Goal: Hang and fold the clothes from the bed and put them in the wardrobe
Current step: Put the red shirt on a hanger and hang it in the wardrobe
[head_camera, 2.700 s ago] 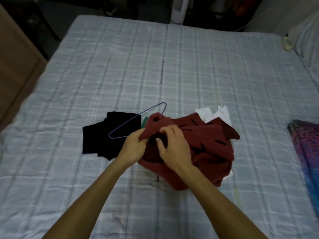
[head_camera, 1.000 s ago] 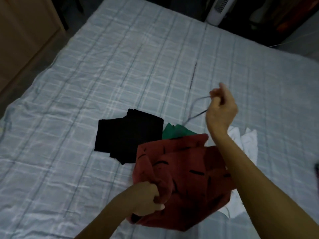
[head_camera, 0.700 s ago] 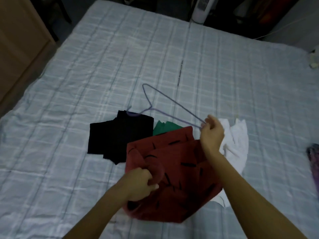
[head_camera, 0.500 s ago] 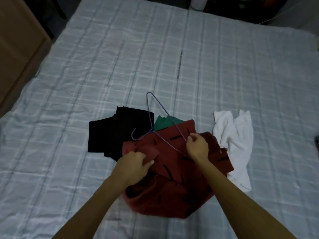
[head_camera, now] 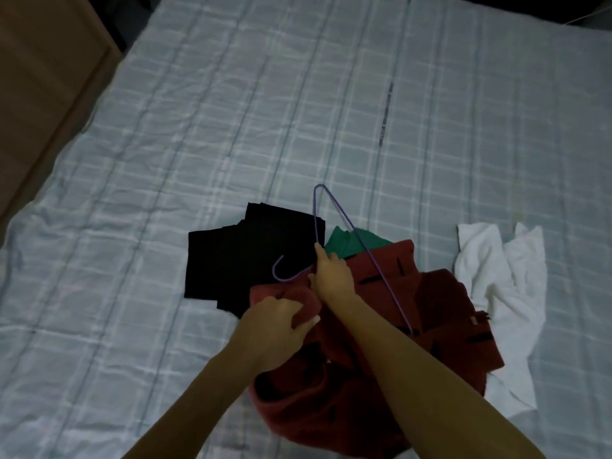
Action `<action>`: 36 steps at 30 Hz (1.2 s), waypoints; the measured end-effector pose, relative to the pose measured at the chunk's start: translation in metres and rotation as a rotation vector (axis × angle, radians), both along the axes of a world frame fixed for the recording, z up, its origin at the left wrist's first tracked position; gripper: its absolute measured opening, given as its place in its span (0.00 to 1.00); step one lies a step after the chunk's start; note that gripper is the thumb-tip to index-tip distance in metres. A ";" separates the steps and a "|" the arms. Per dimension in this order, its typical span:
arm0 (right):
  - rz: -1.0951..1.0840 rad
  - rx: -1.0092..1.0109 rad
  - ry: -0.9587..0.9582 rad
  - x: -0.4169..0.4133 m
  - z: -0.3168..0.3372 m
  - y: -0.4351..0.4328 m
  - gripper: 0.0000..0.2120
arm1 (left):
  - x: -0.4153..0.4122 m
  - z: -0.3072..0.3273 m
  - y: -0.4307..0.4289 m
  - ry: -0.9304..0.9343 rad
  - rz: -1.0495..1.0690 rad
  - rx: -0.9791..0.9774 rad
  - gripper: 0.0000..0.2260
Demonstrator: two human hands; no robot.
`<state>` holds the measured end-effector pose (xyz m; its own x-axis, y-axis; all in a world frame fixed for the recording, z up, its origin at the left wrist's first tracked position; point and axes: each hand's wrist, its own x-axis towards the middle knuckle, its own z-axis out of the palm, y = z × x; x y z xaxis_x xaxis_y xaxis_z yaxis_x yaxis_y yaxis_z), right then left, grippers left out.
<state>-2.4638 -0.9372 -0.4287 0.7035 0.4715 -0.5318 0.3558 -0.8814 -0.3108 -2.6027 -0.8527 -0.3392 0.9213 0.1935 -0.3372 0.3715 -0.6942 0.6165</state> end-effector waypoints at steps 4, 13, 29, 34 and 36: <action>0.096 -0.053 -0.047 -0.006 0.003 -0.006 0.20 | -0.006 0.002 0.002 0.032 0.017 -0.008 0.18; -0.193 0.449 0.092 -0.026 0.110 -0.048 0.09 | -0.023 0.063 -0.002 -0.088 0.084 0.104 0.17; -0.263 0.584 -0.451 -0.057 0.368 -0.121 0.16 | -0.018 0.341 -0.031 -0.679 -0.104 0.428 0.18; -0.461 0.679 -0.725 -0.075 0.481 -0.150 0.17 | -0.035 0.373 -0.022 -0.776 -0.078 0.500 0.15; -0.446 0.672 -0.858 -0.087 0.520 -0.161 0.16 | -0.044 0.356 -0.012 -0.659 -0.024 0.500 0.16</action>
